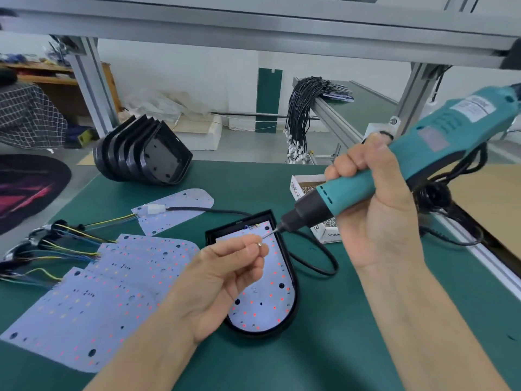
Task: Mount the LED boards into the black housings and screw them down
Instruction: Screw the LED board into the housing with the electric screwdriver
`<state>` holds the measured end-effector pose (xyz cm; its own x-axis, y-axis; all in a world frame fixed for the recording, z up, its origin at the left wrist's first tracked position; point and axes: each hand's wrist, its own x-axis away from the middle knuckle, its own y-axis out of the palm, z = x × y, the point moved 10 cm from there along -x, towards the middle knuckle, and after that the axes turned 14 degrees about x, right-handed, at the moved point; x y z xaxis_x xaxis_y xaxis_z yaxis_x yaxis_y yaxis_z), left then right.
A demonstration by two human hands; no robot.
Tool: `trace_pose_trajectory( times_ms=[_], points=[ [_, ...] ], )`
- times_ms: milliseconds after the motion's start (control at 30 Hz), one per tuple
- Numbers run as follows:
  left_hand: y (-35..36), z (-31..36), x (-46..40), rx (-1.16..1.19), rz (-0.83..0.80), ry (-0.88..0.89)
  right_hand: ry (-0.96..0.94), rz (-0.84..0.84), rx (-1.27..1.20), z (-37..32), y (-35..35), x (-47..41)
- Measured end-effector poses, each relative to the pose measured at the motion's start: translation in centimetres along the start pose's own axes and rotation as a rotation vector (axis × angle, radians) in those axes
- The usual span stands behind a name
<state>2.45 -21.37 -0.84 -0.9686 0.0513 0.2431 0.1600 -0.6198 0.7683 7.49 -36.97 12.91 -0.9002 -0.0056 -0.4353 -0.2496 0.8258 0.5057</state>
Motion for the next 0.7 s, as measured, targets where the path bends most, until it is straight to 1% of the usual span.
trace_pose_trajectory(
  times_ms=[233,500,567,700],
  points=[
    [0.2,-0.2,0.5,0.043,-0.008,0.001,0.008,0.007,0.042,0.4,0.2,0.4],
    [0.2,-0.2,0.5,0.018,0.001,0.019,0.017,0.009,0.052,0.7,0.0,0.5],
    [0.0,0.0,0.4,-0.001,0.017,0.047,0.024,-0.005,0.060,0.9,0.0,0.6],
    [-0.2,0.9,0.5,-0.103,0.059,0.161,0.011,-0.073,0.084,1.3,0.4,1.1]
  ],
)
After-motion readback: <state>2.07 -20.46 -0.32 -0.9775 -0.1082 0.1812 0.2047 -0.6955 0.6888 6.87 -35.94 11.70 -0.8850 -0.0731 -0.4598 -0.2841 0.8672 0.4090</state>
